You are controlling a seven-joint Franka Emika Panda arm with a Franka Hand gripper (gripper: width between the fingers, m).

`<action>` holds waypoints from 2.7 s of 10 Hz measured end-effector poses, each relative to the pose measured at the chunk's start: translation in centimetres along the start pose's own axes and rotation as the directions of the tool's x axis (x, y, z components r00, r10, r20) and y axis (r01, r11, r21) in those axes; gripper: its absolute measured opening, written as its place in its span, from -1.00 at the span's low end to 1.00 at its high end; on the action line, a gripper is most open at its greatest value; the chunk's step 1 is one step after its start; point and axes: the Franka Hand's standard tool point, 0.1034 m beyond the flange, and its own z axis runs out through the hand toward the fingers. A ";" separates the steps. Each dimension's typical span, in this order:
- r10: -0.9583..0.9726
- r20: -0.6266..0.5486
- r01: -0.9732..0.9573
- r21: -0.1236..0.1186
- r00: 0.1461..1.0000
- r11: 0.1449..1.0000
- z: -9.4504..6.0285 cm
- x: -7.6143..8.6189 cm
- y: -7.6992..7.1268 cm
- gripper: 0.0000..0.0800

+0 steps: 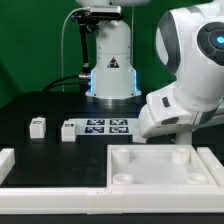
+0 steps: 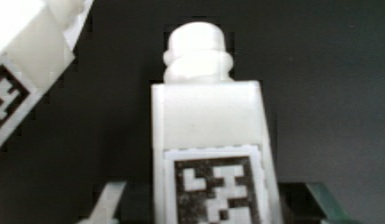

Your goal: Assemble one leg

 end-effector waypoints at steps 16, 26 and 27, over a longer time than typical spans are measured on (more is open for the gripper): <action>-0.059 -0.639 -0.016 -0.111 0.767 0.994 -15.1 -1.5 3.7 -0.27; -0.239 -0.875 0.053 -0.239 0.422 0.969 -20.6 5.6 3.1 -0.27; -0.250 -0.877 0.060 -0.248 0.410 0.967 -21.4 7.0 3.0 -0.27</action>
Offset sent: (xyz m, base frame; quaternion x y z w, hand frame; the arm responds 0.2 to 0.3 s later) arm 0.0124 0.0008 0.0733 0.0114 -0.0684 -0.0027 0.9976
